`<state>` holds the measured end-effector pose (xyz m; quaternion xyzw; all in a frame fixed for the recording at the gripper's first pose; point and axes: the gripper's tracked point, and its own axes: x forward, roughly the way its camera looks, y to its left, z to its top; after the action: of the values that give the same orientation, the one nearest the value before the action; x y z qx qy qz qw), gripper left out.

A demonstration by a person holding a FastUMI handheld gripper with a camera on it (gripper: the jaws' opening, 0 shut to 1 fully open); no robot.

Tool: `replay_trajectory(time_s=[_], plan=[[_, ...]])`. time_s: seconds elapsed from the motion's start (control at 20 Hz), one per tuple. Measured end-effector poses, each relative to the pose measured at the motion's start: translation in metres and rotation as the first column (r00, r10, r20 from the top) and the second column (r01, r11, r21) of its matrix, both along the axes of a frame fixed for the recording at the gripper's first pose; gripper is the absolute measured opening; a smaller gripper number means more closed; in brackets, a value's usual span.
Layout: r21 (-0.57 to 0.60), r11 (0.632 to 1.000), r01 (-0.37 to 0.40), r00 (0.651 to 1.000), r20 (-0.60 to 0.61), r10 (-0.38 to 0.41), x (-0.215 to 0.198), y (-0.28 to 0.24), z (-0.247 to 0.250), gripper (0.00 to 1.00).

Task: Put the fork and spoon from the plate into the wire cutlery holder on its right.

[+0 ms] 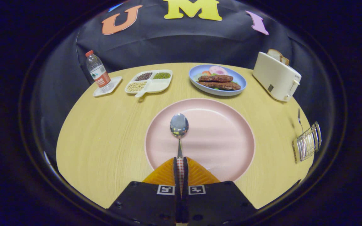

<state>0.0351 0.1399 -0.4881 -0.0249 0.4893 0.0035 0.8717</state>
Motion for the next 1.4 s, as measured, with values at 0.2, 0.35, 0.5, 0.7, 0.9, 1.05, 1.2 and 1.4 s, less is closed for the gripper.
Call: replay_trajectory(time_s=[0.2,0.35,0.5,0.7,0.9,1.05,1.2,1.4], plan=[[0.022,1.000,0.017,1.000,0.020,-0.017,-0.007,-0.007,0.030,0.01],[0.024,1.000,0.009,0.999,0.034,-0.010,-0.013,-0.018,0.058,0.01],[0.019,1.000,0.004,0.999,0.054,-0.005,-0.018,-0.034,0.084,0.01],[0.026,0.999,0.022,0.995,0.095,-0.025,-0.016,-0.066,0.122,0.01],[0.006,0.999,0.034,0.992,0.125,-0.034,-0.017,-0.109,0.156,0.01],[-0.016,0.999,0.046,0.989,0.140,-0.044,-0.017,-0.148,0.177,0.01],[-0.040,0.997,0.062,0.988,0.146,-0.055,-0.016,-0.186,0.194,0.01],[-0.075,0.994,0.076,0.988,0.137,-0.066,-0.016,-0.237,0.213,0.01]])
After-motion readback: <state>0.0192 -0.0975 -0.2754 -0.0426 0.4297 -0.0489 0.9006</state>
